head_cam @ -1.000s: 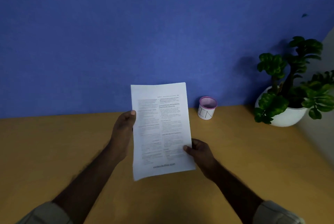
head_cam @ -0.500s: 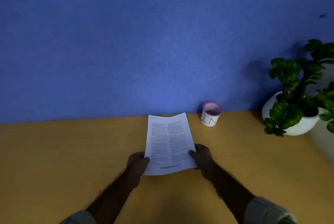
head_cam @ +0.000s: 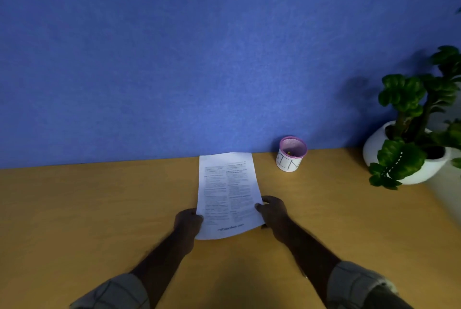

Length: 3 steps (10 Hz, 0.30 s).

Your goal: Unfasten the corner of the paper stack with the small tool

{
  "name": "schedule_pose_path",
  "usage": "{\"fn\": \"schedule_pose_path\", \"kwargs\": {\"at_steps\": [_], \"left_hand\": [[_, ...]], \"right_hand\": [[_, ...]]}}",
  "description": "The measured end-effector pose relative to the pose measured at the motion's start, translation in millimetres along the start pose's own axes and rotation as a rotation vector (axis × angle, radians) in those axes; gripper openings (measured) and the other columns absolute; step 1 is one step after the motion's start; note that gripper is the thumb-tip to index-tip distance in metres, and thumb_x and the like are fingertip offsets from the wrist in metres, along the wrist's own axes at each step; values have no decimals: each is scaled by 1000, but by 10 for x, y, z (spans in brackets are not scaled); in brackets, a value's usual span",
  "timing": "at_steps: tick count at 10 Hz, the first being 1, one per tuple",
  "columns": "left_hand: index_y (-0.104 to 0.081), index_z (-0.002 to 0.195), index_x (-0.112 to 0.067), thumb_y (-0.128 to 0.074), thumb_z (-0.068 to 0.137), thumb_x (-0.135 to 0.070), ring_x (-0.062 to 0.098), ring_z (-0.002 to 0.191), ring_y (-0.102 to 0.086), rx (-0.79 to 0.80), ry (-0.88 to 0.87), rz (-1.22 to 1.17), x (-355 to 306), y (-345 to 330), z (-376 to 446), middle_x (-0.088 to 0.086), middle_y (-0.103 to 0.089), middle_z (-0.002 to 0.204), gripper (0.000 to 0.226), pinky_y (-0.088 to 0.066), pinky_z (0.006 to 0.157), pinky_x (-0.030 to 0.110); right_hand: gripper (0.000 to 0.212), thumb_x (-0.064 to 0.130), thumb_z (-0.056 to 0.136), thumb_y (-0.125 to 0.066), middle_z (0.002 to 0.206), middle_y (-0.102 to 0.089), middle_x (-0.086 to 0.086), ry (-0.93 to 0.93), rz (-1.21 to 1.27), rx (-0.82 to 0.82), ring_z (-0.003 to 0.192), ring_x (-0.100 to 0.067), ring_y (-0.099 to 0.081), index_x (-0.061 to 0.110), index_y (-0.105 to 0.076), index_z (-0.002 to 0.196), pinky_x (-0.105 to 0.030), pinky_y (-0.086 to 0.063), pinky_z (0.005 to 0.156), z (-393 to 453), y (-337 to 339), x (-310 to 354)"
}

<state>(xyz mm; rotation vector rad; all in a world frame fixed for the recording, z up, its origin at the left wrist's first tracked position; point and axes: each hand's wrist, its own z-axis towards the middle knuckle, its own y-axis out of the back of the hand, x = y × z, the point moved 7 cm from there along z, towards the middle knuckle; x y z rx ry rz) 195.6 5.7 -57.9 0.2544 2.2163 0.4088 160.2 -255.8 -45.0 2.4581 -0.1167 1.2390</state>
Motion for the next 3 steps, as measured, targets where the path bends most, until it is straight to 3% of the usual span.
{"fn": "schedule_pose_path", "kwargs": {"at_steps": [2, 3], "left_hand": [[-65, 90, -15, -58, 92, -13, 9, 70, -58, -53, -160, 317, -71, 91, -62, 6, -69, 98, 8, -45, 51, 23], [-61, 115, -11, -62, 92, -25, 10, 80, -61, -118, -318, 456, -146, 107, -152, 7, -64, 119, 27, -45, 54, 15]], "right_hand": [[24, 32, 87, -67, 79, -50, 17, 67, -485, -12, 64, -5, -57, 27, -45, 96, -15, -42, 42, -115, -4, -74], [25, 43, 85, -64, 86, -55, 14, 234, -814, -108, 67, -5, -54, 28, -47, 97, -20, -48, 55, -212, -4, 50]]}}
